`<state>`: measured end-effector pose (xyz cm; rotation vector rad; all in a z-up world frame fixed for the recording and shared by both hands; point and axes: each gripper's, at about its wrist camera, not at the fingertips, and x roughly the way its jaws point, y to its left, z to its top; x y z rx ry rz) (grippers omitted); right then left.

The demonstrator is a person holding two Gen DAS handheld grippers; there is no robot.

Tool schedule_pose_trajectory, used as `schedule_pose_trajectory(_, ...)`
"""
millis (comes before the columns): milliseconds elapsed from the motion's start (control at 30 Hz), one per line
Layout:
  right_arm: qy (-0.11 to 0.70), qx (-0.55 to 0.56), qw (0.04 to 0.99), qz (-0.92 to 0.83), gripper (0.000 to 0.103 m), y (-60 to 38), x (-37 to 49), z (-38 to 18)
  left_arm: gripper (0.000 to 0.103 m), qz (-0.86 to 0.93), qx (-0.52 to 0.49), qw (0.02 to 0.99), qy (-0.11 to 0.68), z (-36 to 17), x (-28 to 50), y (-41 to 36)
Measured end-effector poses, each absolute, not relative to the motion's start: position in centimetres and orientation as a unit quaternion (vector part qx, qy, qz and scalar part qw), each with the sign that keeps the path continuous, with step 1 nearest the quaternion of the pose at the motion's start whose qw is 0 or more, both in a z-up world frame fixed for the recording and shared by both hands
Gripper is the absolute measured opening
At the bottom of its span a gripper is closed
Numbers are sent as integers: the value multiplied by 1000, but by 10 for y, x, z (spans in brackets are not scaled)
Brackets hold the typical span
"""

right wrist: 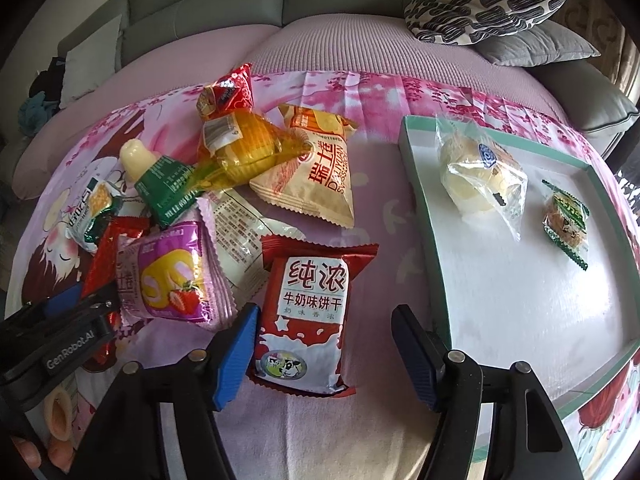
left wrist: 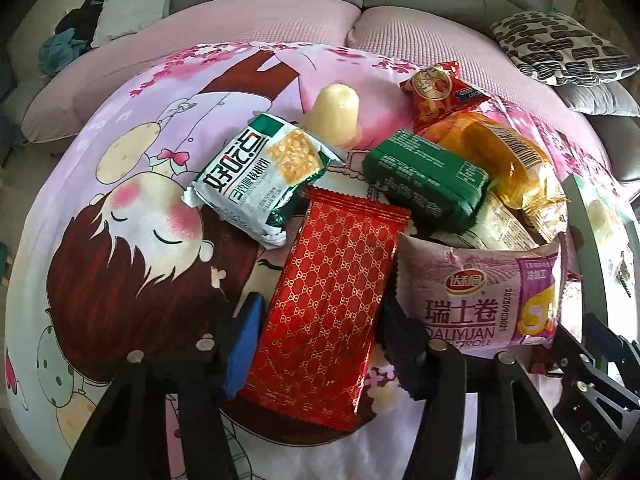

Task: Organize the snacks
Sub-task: 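Lower the left gripper onto the red patterned wrapper while the right approaches the red-white milk biscuit pack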

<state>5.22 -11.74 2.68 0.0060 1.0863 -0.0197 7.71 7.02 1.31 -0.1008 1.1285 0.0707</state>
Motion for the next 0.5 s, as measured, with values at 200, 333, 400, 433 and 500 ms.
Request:
schedule_pose_trajectory(200,519,-3,854,-10,70,-116,53,25,57,36,-53,843,533,12,78,65)
schedule_pose_trajectory(333,525,-6,851,-11,70,-116,54,20,60,46,-40,849,525,9,71,70)
schedule_pose_trajectory(400,527,-11,850,-12,70,-116,55,18,61,50,-27,851,522,9,69,65)
schedule_pose_trajectory(433,527,-12,850,-12,70,-116,55,18,61,50,-28,851,522,9,70,66)
schedule_pose_trajectory(500,527,-14,850,-11,70,-116,55,18,62,49,-32,851,521,9,70,65)
